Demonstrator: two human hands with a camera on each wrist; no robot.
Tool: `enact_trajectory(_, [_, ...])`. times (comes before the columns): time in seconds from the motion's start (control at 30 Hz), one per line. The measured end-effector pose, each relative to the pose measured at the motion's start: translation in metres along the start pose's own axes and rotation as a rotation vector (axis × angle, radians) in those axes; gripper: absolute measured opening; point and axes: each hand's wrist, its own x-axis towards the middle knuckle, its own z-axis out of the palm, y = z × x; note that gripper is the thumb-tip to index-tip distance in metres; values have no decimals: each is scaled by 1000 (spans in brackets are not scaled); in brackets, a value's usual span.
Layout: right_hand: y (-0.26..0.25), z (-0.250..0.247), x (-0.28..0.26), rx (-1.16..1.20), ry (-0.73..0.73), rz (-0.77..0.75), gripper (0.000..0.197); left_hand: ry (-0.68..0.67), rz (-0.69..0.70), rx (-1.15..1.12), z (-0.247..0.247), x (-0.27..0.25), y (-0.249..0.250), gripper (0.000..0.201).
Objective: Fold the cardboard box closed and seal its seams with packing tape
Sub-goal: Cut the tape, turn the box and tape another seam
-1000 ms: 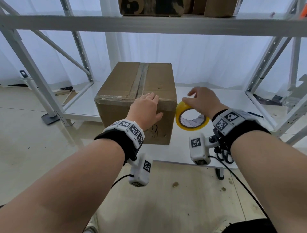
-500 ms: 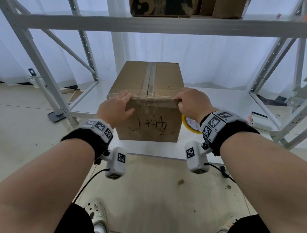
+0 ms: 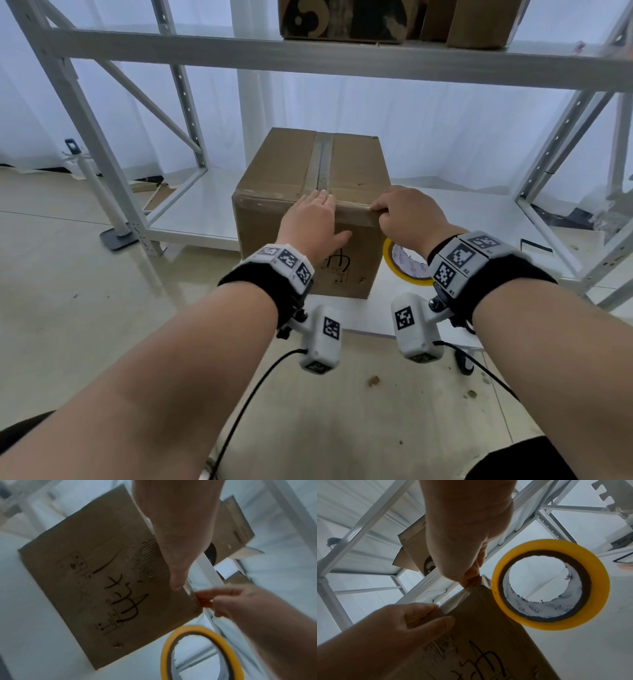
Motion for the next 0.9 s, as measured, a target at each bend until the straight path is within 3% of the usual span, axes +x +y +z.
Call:
enact_trajectory(0.13, [4,2,-1,50,3,-33,37,-25,68,50,-7,-11,-37,66])
enact_trajectory(0.33, [3,5,-6,17,5,-62,42,-18,-109,53,-17,-34,-89,62])
enact_trajectory(0.53, [-3,15,-13,-227,100,-61,43,-36,-170,-73,-14,-37,-95,63])
enact_trajectory(0.77, [-3,11,-14,-337,107,11,39,42,-12,-122,-21,-51,-105,51])
enact_trajectory(0.9, [-26,30,-9,-332,163,-110,56,91,15,-100,-13,-55,-102,47])
